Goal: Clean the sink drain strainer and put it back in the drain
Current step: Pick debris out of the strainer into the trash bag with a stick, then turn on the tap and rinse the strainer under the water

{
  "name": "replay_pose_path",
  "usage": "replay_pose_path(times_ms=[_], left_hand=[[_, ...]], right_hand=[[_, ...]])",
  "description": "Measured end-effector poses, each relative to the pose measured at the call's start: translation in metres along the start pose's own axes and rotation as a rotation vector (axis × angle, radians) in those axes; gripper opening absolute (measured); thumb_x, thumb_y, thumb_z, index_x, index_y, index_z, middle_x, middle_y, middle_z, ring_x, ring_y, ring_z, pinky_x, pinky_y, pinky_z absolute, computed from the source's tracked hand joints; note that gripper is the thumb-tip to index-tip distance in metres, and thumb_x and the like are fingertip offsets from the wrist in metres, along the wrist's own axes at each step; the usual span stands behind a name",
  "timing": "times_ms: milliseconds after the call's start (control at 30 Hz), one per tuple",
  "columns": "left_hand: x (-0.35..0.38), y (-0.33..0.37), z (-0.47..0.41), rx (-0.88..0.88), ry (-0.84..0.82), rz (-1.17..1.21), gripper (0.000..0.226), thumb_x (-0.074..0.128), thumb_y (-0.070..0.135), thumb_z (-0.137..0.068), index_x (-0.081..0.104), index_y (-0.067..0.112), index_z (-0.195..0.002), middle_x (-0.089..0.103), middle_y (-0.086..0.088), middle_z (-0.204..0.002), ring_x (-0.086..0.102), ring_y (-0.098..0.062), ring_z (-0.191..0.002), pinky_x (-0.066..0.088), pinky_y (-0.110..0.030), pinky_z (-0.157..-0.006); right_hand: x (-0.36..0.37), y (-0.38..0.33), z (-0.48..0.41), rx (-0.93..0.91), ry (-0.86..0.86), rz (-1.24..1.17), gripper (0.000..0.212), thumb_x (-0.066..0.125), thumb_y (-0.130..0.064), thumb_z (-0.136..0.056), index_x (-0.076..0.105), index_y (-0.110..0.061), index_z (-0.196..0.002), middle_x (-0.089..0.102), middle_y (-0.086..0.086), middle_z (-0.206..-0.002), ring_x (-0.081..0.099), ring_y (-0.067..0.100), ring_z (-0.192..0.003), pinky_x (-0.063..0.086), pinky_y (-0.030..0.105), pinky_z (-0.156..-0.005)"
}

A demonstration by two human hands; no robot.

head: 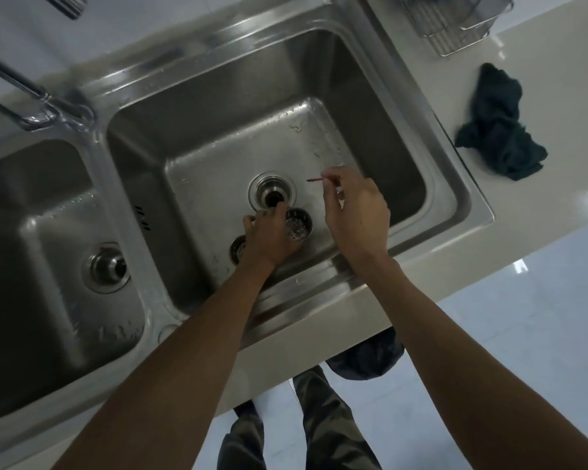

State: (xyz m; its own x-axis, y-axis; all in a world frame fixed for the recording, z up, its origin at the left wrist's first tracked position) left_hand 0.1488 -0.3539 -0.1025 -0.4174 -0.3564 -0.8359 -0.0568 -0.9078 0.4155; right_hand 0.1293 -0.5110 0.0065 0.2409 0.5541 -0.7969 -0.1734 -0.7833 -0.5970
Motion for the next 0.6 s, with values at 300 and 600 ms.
replay_pose_path(times_ms=[300,600], left_hand=[[0.0008,-0.0066,-0.0034,-0.027,0.004,-0.089,0.081,0.079,0.049,-0.077,0.041,0.030,-0.146,0.040,-0.008,-0.147,0.038,-0.029,-0.133,0.025,-0.044,-0.107],[0.0046,-0.0095,-0.0032,-0.012,-0.002,-0.088,0.077,0.079,0.051,-0.075,0.044,0.034,-0.142,0.039,-0.010,-0.143,0.039,-0.031,-0.130,0.025,-0.044,-0.104]], right_hand=[[0.0051,-0.0034,-0.0081,0.013,-0.052,0.026,0.021,0.055,-0.032,-0.102,0.069,-0.030,-0.118,0.073,-0.008,-0.096,0.064,0.013,-0.090,0.059,0.039,-0.068],[0.0041,-0.0014,-0.0041,-0.008,-0.062,0.042,0.019,0.058,-0.030,-0.101,0.069,-0.029,-0.117,0.073,-0.005,-0.094,0.064,0.015,-0.091,0.059,0.039,-0.068]])
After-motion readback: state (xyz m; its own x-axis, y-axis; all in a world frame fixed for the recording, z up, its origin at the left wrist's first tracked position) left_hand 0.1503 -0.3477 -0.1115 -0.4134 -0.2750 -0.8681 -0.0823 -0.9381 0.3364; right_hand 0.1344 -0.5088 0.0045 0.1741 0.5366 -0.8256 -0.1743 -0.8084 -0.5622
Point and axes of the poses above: each hand's wrist, its own z-axis away from the middle knuckle, its own x-axis out of the palm, y = z × x, the point moved 1 cm from there along -z, towards the middle knuckle
